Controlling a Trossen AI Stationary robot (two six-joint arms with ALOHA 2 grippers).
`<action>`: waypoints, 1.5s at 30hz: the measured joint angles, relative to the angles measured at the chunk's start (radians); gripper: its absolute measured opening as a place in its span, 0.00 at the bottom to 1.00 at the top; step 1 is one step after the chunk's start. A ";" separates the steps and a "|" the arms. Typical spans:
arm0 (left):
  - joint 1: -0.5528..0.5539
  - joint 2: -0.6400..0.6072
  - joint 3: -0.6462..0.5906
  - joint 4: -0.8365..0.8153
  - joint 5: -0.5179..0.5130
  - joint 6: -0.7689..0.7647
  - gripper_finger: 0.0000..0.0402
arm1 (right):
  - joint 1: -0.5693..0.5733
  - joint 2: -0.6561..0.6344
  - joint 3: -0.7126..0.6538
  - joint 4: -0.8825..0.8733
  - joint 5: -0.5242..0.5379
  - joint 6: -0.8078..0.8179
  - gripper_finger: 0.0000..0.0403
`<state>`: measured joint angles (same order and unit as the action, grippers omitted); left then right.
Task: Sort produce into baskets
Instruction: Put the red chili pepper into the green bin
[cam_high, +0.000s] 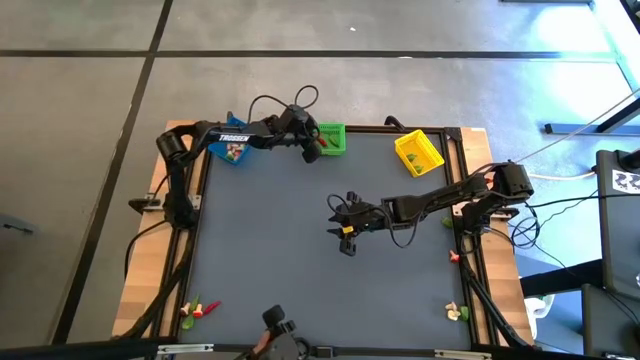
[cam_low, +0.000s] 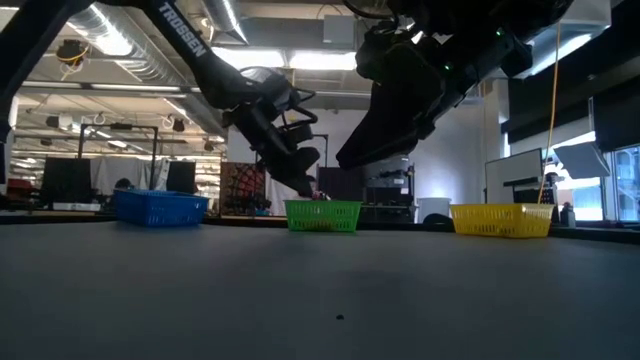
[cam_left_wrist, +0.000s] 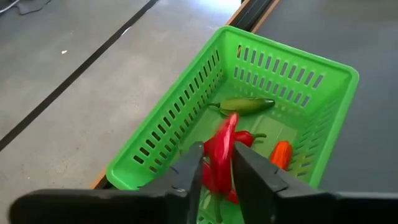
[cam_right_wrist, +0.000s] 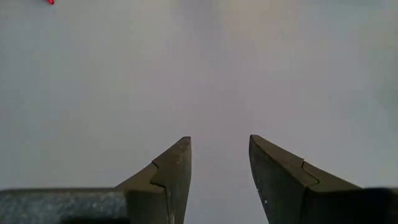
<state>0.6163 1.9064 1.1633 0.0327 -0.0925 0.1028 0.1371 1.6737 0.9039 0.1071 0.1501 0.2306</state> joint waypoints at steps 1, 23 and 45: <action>0.000 0.000 0.000 0.000 0.000 -0.001 0.23 | 0.000 0.000 0.000 0.000 0.000 0.000 0.40; -0.077 -0.203 0.000 -0.106 0.003 0.001 0.39 | 0.000 0.000 0.000 -0.002 0.000 0.000 0.40; -0.444 -0.531 0.000 -0.579 0.004 -0.113 0.39 | 0.002 0.000 0.000 -0.003 -0.004 0.053 0.40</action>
<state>0.1726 1.3754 1.1633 -0.5464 -0.0887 -0.0097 0.1387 1.6737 0.9039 0.1044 0.1463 0.2836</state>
